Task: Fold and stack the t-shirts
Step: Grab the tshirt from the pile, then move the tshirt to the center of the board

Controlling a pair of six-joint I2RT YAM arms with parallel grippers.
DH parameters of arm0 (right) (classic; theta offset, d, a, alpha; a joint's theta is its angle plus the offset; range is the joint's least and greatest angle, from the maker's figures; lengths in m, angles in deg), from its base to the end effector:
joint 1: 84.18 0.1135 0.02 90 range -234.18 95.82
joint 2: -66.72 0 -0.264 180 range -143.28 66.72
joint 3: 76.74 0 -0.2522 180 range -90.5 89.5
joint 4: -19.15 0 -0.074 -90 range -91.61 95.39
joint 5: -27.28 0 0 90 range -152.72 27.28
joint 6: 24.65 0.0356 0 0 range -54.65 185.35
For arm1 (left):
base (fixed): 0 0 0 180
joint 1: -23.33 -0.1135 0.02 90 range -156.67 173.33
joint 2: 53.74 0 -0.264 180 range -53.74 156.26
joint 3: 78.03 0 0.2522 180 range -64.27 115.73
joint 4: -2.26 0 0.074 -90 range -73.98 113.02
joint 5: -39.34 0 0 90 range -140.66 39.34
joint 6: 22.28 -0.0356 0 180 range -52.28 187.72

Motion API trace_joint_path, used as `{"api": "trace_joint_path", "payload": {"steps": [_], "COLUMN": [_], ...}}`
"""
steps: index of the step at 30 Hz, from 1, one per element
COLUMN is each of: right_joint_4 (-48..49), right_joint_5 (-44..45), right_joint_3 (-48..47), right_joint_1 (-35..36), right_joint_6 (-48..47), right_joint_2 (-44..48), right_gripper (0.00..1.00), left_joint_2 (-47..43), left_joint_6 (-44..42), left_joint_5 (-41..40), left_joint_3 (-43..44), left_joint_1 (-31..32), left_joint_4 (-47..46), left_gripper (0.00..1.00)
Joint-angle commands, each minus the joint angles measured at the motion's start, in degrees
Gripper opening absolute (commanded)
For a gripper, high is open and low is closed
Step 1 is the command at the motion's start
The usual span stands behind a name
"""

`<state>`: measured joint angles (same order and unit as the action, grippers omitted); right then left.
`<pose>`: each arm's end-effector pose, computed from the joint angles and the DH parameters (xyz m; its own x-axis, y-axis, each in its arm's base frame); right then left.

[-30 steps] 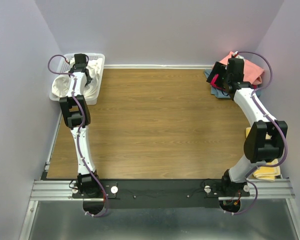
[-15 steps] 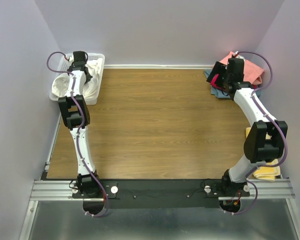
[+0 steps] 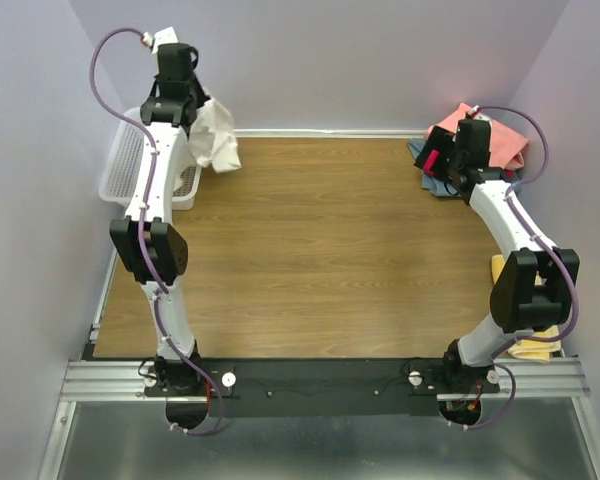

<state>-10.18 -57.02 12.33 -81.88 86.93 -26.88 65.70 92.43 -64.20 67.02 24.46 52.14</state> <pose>0.3811 0.0118 0.3072 -0.4761 0.3472 -0.8080 0.2359 0.9355 0.2630 0.4763 -0.0011 0.4078 -0.2921 -0.4007 -0.8684 -0.3482 0.8902 -0.2937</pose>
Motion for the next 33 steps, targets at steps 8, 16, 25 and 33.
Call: {"api": "trace_joint_path", "payload": {"steps": [8, 16, 25, 33], "right_joint_4": [-0.60, -0.86, -3.15, -0.78], "right_joint_5": [0.10, 4.76, 5.65, 4.16], "right_joint_3": [2.90, 5.79, 5.80, 7.91], "right_joint_1": [0.33, 0.33, 0.42, 0.42], "right_joint_6": [1.44, 4.87, -1.01, 0.12], "right_joint_2": [5.44, 8.26, 10.46, 12.41], "right_gripper": [1.00, 1.00, 1.00, 1.00], "left_joint_2": [-16.42, -21.35, -24.25, -20.48], "left_joint_6": [-10.99, -24.17, -15.76, -2.83], "left_joint_5": [-0.09, -6.21, -17.02, -14.33], "left_joint_3": [3.64, 1.43, -11.82, -34.31], "left_joint_1": [20.83, 42.01, 45.02, 41.77], "left_joint_4": [-14.66, -18.98, -17.23, -13.87], "left_gripper": [0.00, 0.00, 0.00, 0.00]}}
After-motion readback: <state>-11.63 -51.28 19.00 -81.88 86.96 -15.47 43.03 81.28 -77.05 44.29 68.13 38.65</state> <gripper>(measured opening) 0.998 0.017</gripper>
